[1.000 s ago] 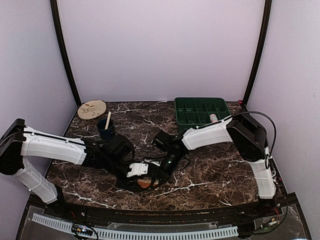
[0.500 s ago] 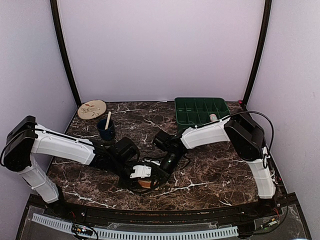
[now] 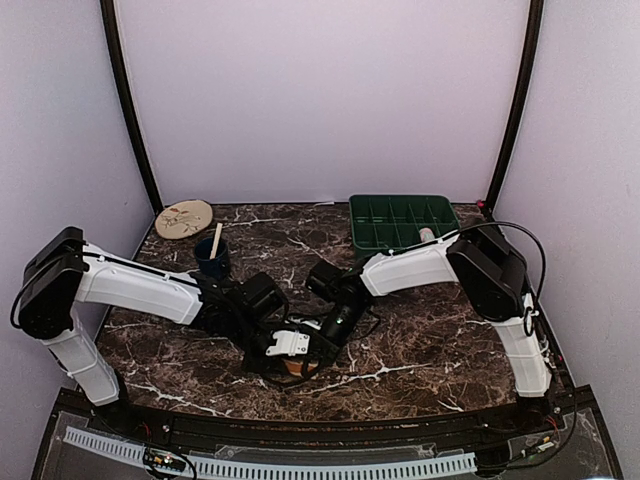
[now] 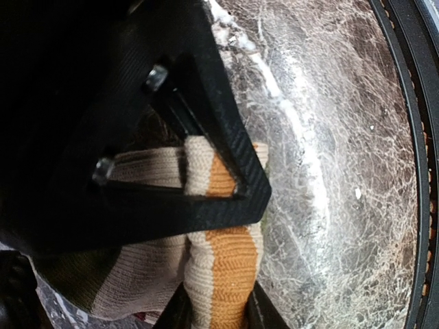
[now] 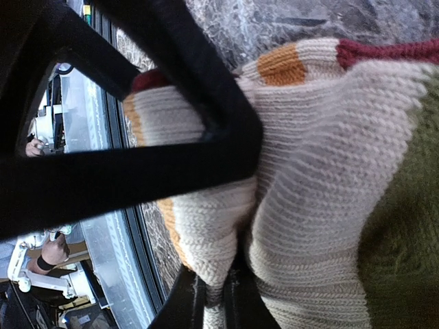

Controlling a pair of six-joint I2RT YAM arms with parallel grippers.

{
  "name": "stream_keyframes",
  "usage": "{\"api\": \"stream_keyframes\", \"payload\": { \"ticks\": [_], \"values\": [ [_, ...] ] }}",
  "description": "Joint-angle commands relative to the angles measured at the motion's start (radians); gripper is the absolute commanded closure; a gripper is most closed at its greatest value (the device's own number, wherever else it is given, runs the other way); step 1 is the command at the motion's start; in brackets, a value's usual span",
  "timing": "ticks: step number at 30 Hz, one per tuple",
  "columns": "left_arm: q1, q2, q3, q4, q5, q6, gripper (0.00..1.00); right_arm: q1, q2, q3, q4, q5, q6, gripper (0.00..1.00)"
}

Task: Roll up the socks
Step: Roll the sock at the center of the board.

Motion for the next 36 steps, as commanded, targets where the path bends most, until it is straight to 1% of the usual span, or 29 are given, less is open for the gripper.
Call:
{"api": "stream_keyframes", "payload": {
  "ticks": [1,4,7,11,17,19,21,26,32,36],
  "values": [
    [-0.004,0.008,0.039,-0.065,0.025,-0.014,0.76,-0.014,0.037,0.002,-0.038,0.085,0.0,1.0],
    [-0.004,0.011,0.054,-0.094,0.042,-0.028,0.83,-0.015,0.035,0.003,-0.042,0.103,0.002,1.0],
    [-0.004,0.017,0.069,-0.121,0.064,-0.038,0.87,-0.015,0.026,-0.002,-0.039,0.11,0.008,1.0],
    [-0.004,0.028,0.08,-0.155,0.104,-0.051,0.88,-0.015,0.014,-0.012,-0.024,0.125,0.025,0.99],
    [-0.004,0.041,0.079,-0.179,0.14,-0.075,0.89,-0.016,-0.016,-0.056,0.022,0.129,0.056,0.91],
    [-0.003,0.042,0.072,-0.177,0.144,-0.087,0.89,-0.019,-0.032,-0.08,0.048,0.125,0.07,0.86],
    [-0.003,0.04,0.064,-0.171,0.147,-0.103,0.9,-0.023,-0.047,-0.101,0.065,0.121,0.081,0.78],
    [-0.003,0.038,0.05,-0.147,0.144,-0.128,0.9,-0.031,-0.088,-0.151,0.095,0.122,0.103,0.66],
    [-0.002,0.038,0.043,-0.129,0.137,-0.165,0.9,-0.063,-0.15,-0.238,0.161,0.128,0.15,0.64],
    [-0.002,0.038,0.041,-0.127,0.146,-0.204,0.9,-0.094,-0.204,-0.328,0.261,0.135,0.203,0.64]
  ]
}}
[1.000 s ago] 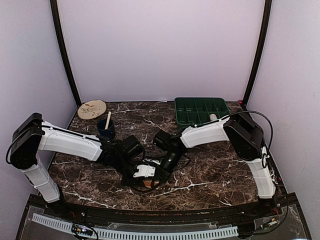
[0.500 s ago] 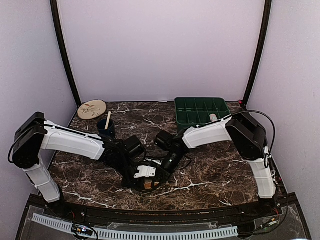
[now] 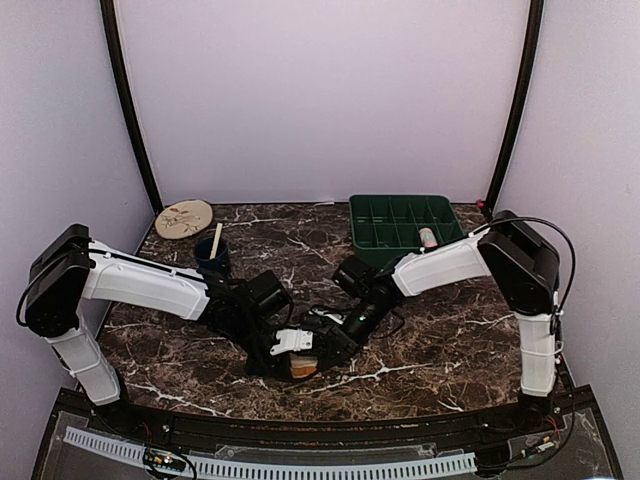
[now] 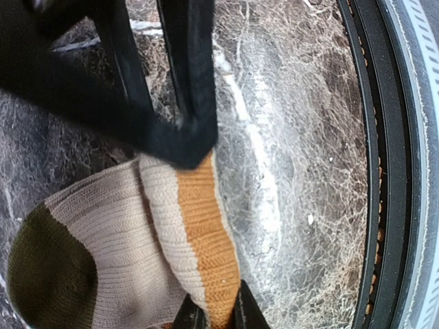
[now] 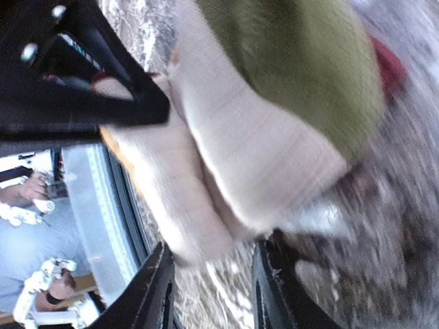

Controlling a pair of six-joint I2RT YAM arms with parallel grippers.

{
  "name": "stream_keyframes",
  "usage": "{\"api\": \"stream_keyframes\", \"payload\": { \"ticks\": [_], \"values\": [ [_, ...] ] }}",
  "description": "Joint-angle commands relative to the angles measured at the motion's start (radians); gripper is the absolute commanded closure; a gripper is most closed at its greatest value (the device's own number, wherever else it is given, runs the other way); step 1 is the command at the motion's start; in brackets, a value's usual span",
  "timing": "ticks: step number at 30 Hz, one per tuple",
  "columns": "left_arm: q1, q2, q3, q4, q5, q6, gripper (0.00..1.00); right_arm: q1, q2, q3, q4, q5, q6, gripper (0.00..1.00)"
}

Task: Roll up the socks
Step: Roll the sock at the center of the board.

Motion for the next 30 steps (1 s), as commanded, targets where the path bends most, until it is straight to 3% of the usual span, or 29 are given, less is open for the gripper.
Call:
{"api": "stream_keyframes", "payload": {
  "ticks": [1,18,24,26,30],
  "values": [
    [-0.002,0.002,-0.02,-0.027,0.024,-0.059,0.9,-0.05,-0.054,-0.106,0.093,0.094,0.077,0.64],
    [-0.002,0.047,0.035,-0.024,0.036,-0.291,0.91,-0.075,-0.231,-0.291,0.335,0.366,0.163,0.64],
    [-0.002,0.057,0.051,-0.027,0.032,-0.357,0.91,-0.075,-0.314,-0.356,0.403,0.366,0.163,0.64],
    [-0.002,0.065,0.061,-0.023,0.034,-0.382,0.91,-0.074,-0.346,-0.384,0.435,0.502,0.145,0.64],
    [-0.002,0.072,0.067,0.001,0.044,-0.433,0.91,-0.072,-0.399,-0.423,0.469,0.527,0.118,0.64]
  ]
}}
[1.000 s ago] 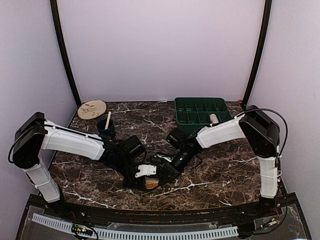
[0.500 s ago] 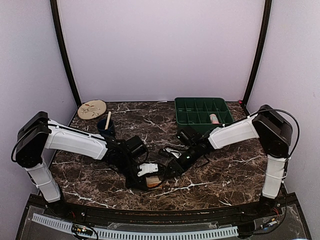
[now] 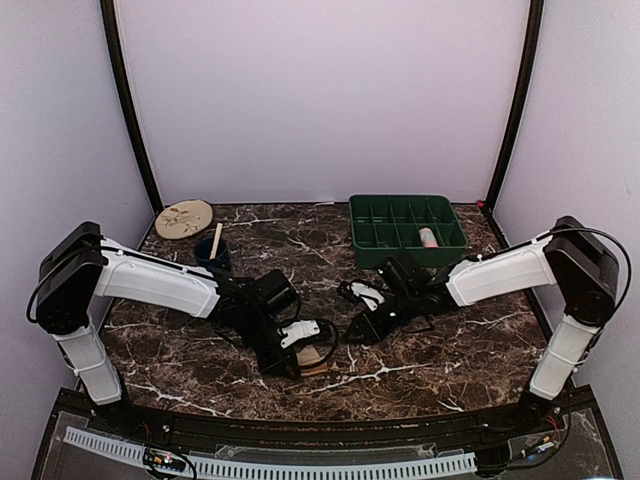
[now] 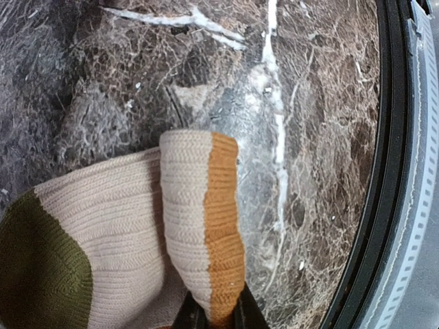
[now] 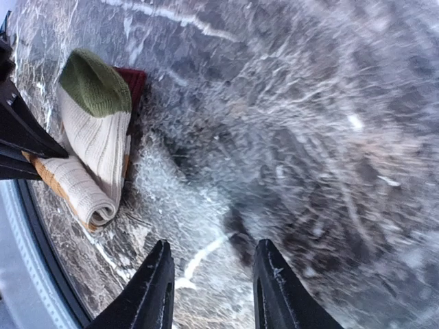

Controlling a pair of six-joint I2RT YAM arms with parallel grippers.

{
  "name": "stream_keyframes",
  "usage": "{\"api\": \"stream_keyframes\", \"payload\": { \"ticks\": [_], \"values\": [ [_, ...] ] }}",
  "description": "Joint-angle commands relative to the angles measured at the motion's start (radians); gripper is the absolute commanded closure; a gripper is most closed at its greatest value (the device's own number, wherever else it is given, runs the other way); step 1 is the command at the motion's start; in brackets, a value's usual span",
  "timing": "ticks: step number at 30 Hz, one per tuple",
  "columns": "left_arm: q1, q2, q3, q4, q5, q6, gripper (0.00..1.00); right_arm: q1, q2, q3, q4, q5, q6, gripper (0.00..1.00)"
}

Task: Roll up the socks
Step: Roll the sock at the center of the board.

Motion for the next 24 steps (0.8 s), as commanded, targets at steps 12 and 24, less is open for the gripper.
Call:
{"api": "stream_keyframes", "payload": {
  "ticks": [12,24],
  "values": [
    [-0.002,0.009,-0.044,0.139,0.041,-0.229,0.91,0.11,-0.147,-0.103,0.079,0.238,-0.194,0.64],
    [-0.002,-0.035,-0.171,0.304,0.058,-0.392,0.92,0.219,-0.23,-0.152,0.105,0.344,-0.295,0.65]
  ]
}}
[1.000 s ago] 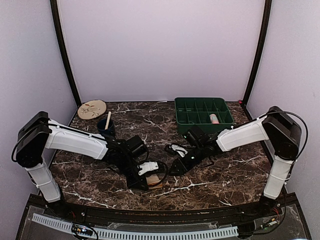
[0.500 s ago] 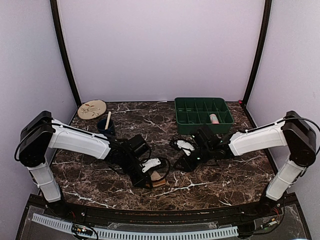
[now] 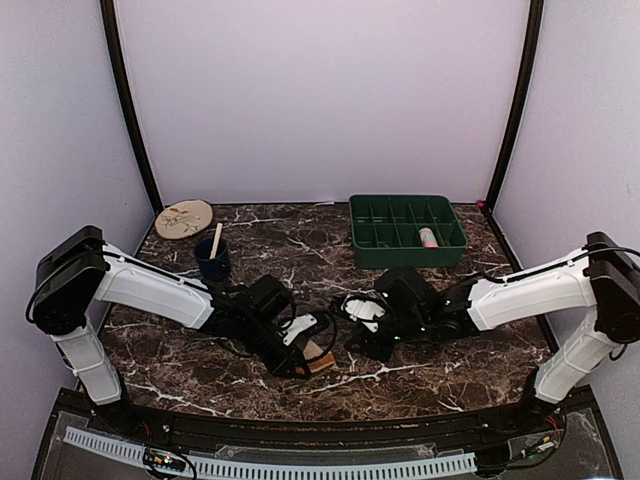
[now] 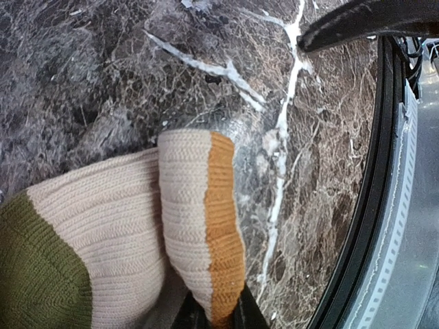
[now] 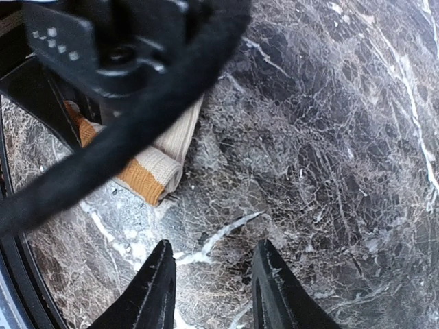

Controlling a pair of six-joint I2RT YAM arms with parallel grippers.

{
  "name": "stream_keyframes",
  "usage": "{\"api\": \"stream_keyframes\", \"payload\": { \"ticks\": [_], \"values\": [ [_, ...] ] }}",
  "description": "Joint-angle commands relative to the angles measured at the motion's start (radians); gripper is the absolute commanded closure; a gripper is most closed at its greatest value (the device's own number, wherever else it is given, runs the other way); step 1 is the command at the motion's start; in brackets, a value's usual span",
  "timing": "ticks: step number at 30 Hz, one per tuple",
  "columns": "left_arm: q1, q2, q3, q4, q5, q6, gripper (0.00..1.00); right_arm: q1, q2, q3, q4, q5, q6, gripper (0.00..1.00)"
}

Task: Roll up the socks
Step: Roll the sock at the center of the board.

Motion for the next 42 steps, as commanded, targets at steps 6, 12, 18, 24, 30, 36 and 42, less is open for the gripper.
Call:
{"api": "stream_keyframes", "payload": {
  "ticks": [6,12,18,24,30,36,42],
  "values": [
    [-0.002,-0.067,-0.133,0.086,0.012,-0.158,0.92,0.096,-0.049,-0.038,0.048,0.109,-0.091,0.65],
    [-0.002,-0.084,-0.178,0.125,0.048,-0.221,0.92,0.157,-0.026,-0.029,0.054,0.161,-0.137,0.65],
    [-0.002,-0.094,-0.233,0.165,0.077,-0.269,0.92,0.21,0.016,0.011,0.057,0.188,-0.187,0.64],
    [-0.002,-0.124,-0.282,0.213,0.083,-0.303,0.92,0.26,0.091,0.061,0.053,0.216,-0.243,0.64],
    [-0.002,-0.112,-0.295,0.224,0.107,-0.303,0.92,0.309,0.15,0.101,0.057,0.281,-0.299,0.6],
    [-0.002,-0.108,-0.303,0.24,0.13,-0.297,0.92,0.32,0.192,0.131,0.058,0.326,-0.343,0.56],
    [-0.002,-0.103,-0.303,0.242,0.14,-0.287,0.92,0.32,0.232,0.161,0.043,0.34,-0.388,0.53]
  ]
}}
